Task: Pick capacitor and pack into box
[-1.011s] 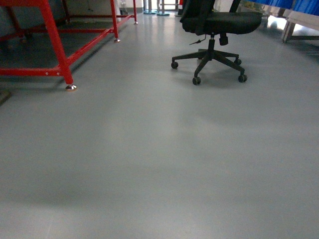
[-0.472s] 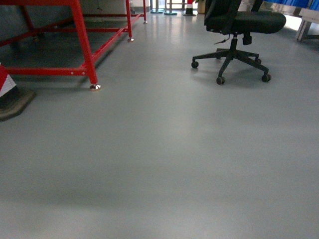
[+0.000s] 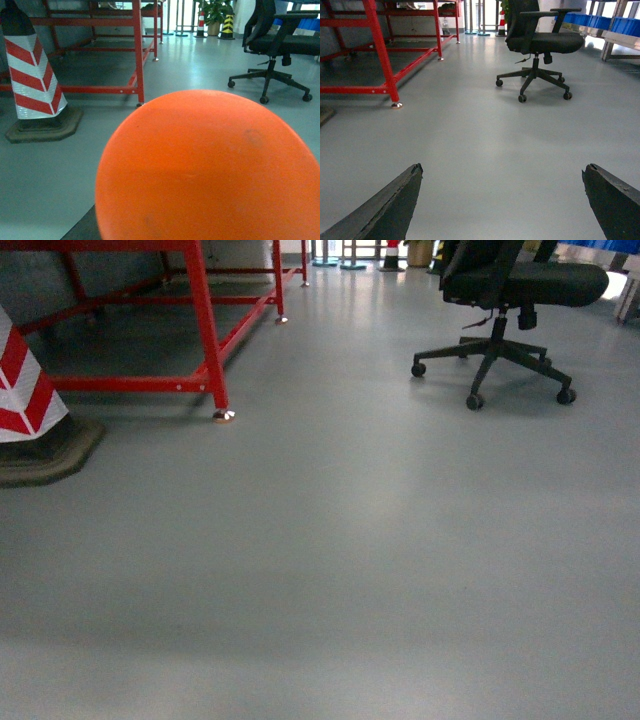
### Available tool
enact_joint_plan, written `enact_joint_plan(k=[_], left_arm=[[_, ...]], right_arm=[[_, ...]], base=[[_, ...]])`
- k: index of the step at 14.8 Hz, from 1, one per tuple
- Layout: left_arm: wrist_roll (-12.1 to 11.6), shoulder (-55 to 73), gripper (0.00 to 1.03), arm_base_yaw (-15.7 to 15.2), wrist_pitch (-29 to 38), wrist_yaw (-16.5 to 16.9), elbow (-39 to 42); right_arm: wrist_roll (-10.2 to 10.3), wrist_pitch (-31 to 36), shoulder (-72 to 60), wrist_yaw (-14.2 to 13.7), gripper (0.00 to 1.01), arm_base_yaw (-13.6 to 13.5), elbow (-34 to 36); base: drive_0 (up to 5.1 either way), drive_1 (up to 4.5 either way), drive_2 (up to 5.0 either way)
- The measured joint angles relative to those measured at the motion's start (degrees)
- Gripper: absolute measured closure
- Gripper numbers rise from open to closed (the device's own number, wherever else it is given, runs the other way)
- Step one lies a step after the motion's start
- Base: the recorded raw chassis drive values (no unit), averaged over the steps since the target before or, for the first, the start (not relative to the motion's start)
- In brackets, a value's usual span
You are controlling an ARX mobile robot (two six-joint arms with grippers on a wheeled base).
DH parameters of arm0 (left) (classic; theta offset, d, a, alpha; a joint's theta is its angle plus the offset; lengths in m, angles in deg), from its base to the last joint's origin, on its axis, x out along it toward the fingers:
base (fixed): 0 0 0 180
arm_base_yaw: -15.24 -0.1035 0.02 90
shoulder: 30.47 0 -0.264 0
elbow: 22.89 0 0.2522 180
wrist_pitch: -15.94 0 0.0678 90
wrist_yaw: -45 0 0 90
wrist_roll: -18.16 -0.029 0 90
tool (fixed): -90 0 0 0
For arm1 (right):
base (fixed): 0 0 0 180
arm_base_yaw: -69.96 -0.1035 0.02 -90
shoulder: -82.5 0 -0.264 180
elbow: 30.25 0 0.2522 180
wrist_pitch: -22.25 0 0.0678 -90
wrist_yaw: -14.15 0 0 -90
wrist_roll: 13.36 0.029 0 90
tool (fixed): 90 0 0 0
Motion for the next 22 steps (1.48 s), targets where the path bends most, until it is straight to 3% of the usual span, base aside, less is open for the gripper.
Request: enact_joint_plan(k=[22], left_arm=[[0.0, 0.0, 0.59, 0.0, 0.11, 0.0, 0.0]], right_arm=[[0.0, -0.13, -0.02, 0.04, 0.03, 0.0, 0.0]], base=[[-5.0, 2.41, 2.4]])
